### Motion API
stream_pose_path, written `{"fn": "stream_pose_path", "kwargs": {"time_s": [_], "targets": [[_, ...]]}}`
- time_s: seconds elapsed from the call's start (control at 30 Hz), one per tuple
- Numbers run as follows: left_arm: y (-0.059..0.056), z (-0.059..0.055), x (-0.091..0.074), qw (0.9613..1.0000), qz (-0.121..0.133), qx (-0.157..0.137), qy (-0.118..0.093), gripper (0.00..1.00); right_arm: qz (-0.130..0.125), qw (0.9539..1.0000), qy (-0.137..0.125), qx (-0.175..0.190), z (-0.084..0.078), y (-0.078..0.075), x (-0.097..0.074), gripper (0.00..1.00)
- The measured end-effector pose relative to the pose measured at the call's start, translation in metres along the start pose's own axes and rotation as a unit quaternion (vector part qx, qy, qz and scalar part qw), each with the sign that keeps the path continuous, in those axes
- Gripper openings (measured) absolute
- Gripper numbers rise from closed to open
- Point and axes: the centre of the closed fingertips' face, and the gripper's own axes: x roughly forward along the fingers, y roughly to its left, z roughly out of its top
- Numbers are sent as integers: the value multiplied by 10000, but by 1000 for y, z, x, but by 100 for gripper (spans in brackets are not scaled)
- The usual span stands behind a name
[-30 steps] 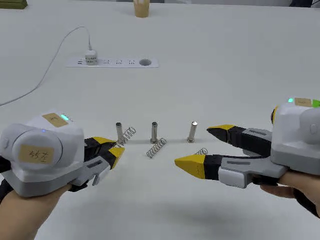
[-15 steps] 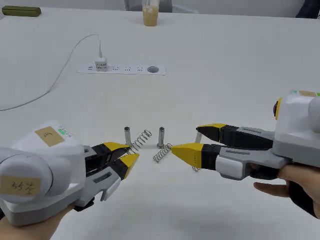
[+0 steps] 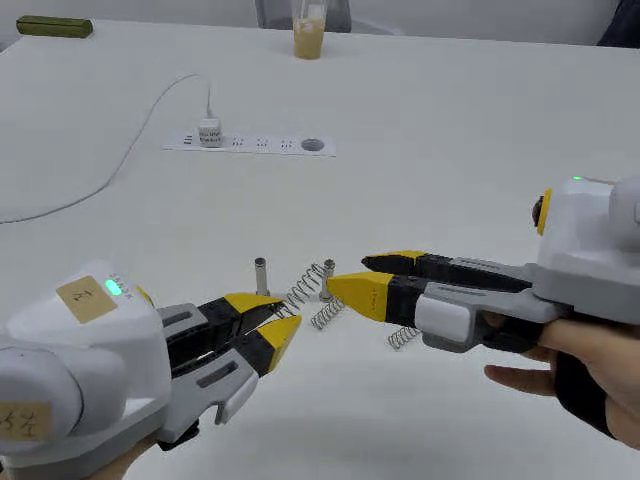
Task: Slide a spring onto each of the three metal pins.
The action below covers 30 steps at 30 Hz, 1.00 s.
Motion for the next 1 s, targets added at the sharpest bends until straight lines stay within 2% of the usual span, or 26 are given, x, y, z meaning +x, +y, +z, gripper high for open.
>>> {"fn": "stream_pose_path", "kwargs": {"time_s": [0.37, 0.6, 0.77, 0.87, 1.0], "targets": [[-9, 12, -4, 9992, -152, -68, -363, 10, 229, 9982, -46, 549, 0, 8, 6, 29], [-14, 19, -3, 9982, -281, -36, -523, 10, 330, 9968, -95, 727, 1, 11, 7, 23], [-19, 22, -2, 9976, -378, -1, -586, 10, 364, 9959, -93, 824, 0, 10, 7, 19], [-21, 21, -2, 9975, -414, 65, -575, 10, 448, 9945, -117, 943, 0, 13, 7, 15], [-21, 20, -2, 9976, -422, 61, -551, 10, 476, 9940, -111, 983, -1, 13, 8, 14]]}}
